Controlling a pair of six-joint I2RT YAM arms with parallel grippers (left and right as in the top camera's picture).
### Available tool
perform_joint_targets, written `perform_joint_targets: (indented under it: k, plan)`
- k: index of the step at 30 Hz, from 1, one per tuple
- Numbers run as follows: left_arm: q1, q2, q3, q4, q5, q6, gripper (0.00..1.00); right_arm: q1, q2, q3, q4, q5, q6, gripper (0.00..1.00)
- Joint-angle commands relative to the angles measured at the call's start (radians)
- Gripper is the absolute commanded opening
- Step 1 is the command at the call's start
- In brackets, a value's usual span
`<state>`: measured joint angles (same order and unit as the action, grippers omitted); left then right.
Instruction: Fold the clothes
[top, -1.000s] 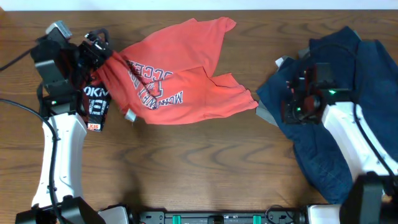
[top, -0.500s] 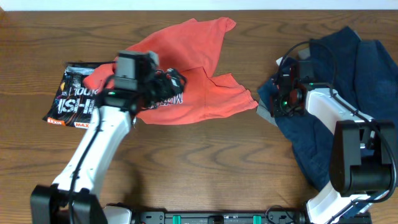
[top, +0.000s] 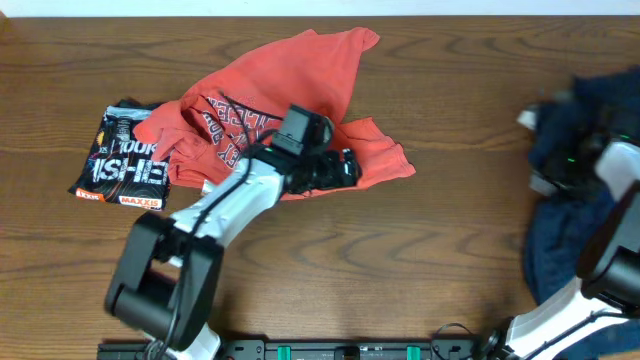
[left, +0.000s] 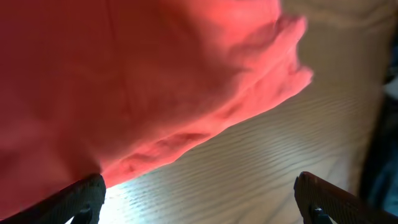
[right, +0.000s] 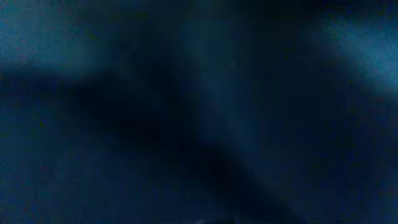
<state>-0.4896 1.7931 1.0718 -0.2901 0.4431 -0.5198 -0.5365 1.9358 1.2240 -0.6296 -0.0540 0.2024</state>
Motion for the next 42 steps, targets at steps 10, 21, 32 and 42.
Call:
perform_joint_targets:
  k: [10, 21, 32, 42]
  plan:
    - [-0.048, 0.083, -0.011, 0.047, -0.023, -0.504, 0.98, 0.105, -0.199, 0.112, -0.064, -0.167, -0.122, 0.59]
    - [-0.151, 0.083, -0.015, 0.076, -0.241, -0.938, 0.98, 0.237, -0.195, 0.109, -0.099, -0.152, -0.152, 0.61]
    - [-0.163, 0.205, -0.015, 0.336, -0.421, -0.986, 0.90, 0.251, -0.195, 0.109, -0.142, -0.153, -0.152, 0.61]
    - [-0.129, 0.200, -0.015, 0.286, -0.406, -0.901, 0.06, 0.251, -0.195, 0.109, -0.146, -0.152, -0.152, 0.61]
